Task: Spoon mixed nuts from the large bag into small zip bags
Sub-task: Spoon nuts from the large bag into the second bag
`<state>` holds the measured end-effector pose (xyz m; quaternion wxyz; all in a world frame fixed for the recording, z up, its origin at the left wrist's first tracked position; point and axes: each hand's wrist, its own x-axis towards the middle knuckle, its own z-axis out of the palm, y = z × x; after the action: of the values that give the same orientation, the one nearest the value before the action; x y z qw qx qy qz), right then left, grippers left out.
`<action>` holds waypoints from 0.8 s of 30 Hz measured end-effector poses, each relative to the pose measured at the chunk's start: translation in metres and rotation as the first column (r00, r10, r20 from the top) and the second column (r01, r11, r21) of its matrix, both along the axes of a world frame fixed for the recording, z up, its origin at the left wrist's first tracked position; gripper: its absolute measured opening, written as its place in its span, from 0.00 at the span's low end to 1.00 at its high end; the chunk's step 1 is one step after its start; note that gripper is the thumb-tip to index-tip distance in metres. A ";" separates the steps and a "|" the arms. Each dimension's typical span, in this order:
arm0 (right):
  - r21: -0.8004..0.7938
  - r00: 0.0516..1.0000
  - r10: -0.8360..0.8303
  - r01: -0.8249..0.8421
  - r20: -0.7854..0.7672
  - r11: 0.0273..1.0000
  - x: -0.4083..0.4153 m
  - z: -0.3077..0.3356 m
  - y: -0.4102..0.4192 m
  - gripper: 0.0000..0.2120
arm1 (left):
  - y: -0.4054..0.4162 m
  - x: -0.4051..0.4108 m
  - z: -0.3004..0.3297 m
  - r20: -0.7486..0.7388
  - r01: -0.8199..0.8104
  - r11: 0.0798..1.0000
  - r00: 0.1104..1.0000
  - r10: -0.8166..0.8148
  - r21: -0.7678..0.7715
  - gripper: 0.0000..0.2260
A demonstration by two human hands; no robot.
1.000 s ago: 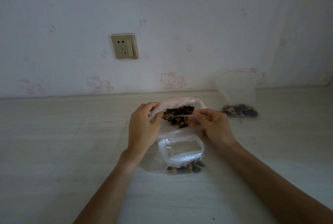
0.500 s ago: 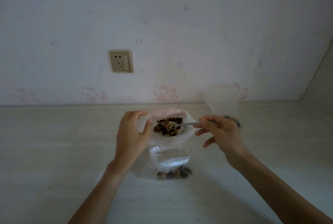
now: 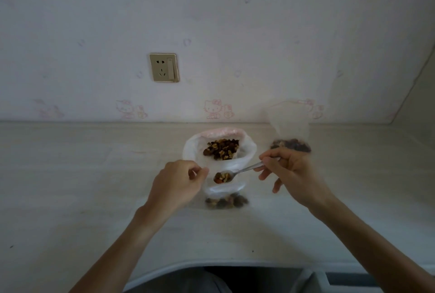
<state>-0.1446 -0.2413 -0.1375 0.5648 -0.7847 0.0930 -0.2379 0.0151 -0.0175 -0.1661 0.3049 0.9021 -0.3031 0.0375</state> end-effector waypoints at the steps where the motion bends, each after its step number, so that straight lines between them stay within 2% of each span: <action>1: -0.067 1.000 0.003 -0.003 -0.003 0.998 -0.001 0.001 0.004 0.06 | 0.000 0.000 -0.001 -0.015 0.015 0.999 1.000 -0.015 -0.031 0.11; 3: -0.235 1.000 0.018 -0.018 -0.004 0.972 -0.004 0.002 0.012 0.06 | 0.002 0.000 -0.002 -0.033 0.043 0.990 0.998 -0.048 -0.131 0.08; 5: -0.427 0.998 0.050 -0.033 0.029 0.904 -0.008 0.004 0.020 0.07 | 0.004 -0.001 -0.003 -0.042 0.087 0.969 0.994 -0.100 -0.233 0.07; 8: -0.722 0.978 0.159 -0.011 0.137 0.692 -0.015 0.009 0.029 0.10 | 0.009 -0.007 -0.009 -0.072 0.162 0.910 0.976 -0.204 -0.382 0.07; 10: -0.812 0.959 0.234 -0.004 0.163 0.584 -0.017 0.011 0.029 0.09 | 0.012 -0.012 -0.013 -0.091 0.178 0.874 0.966 -0.243 -0.452 0.07; 13: -0.807 0.956 0.231 0.012 0.183 0.590 -0.016 0.011 0.028 0.08 | 0.015 -0.016 -0.019 -0.099 0.164 0.862 0.966 -0.239 -0.480 0.07; 16: -0.657 0.964 0.169 0.007 0.204 0.754 -0.011 0.009 0.023 0.08 | 0.015 -0.015 -0.019 -0.108 0.131 0.871 0.973 -0.205 -0.473 0.07; 18: -0.449 0.978 0.117 -0.026 0.175 0.893 -0.005 0.006 0.016 0.06 | 0.014 -0.012 -0.016 -0.104 0.114 0.884 0.978 -0.179 -0.453 0.07; 20: -0.173 0.990 0.072 -0.051 0.121 0.984 0.001 0.002 0.009 0.06 | 0.014 -0.010 -0.013 -0.103 0.126 0.895 0.977 -0.187 -0.428 0.08; 22: 0.093 0.997 0.023 -0.030 0.074 0.995 0.007 -0.003 0.003 0.06 | 0.014 -0.008 -0.012 -0.094 0.142 0.900 0.976 -0.197 -0.413 0.09; 24: 0.276 1.000 -0.012 0.004 0.029 0.961 0.011 -0.007 -0.003 0.07 | 0.015 -0.006 -0.011 -0.095 0.136 0.899 0.977 -0.192 -0.416 0.09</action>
<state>-0.1333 -0.2440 -0.1447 0.6691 -0.6942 0.1198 -0.2366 0.0090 -0.0022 -0.1774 0.5078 0.7903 -0.3427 0.0134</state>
